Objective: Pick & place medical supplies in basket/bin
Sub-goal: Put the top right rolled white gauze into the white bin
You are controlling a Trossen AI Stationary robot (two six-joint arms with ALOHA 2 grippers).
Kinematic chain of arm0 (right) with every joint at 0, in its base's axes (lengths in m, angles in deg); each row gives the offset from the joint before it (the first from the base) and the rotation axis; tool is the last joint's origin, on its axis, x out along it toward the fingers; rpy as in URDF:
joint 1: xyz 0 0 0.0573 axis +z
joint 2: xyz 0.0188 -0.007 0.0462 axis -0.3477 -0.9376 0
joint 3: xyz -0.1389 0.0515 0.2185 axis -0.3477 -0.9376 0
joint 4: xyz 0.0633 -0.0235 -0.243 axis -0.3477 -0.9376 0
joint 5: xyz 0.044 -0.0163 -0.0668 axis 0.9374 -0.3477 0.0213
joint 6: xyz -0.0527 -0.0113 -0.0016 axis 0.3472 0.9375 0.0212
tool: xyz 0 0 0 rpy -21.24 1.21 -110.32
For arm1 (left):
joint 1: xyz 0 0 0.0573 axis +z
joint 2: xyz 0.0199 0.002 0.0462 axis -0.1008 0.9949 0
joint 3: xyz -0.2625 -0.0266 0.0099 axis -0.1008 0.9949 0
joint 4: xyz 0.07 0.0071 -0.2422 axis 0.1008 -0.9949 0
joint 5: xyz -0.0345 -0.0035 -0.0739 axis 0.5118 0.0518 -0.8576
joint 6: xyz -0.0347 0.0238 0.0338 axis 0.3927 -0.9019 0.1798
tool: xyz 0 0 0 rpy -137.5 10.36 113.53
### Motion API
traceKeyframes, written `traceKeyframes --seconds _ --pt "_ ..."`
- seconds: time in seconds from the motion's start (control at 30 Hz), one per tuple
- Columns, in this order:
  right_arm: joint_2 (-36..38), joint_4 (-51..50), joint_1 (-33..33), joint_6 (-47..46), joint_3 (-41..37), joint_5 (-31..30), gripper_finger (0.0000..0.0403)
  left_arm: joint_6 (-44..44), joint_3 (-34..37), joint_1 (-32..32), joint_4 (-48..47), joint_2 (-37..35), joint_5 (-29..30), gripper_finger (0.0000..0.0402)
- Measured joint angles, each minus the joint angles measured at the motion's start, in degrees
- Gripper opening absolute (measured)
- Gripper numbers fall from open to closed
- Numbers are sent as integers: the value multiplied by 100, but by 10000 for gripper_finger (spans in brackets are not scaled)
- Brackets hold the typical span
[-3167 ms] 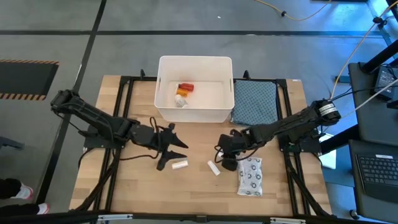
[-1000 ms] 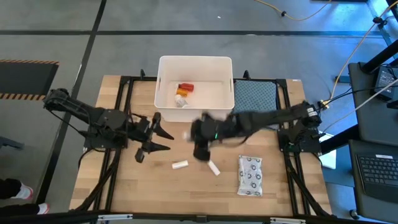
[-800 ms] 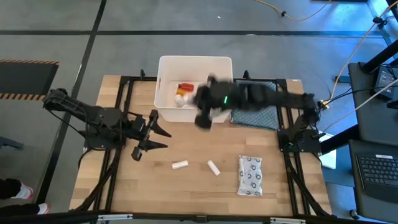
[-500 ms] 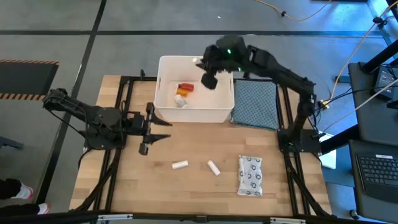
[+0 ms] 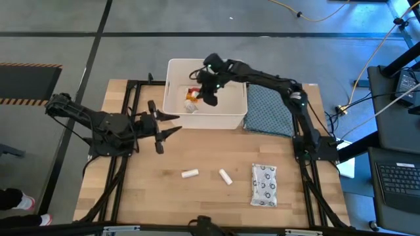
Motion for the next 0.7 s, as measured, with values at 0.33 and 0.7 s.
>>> traceKeyframes --seconds 0.33,0.7 --pt "-907 580 61 129 9 1389 51 6 0 0 -247 -4 735 169" --pt "-1427 494 351 151 11 1424 51 8 0 5 -329 -16 830 169"
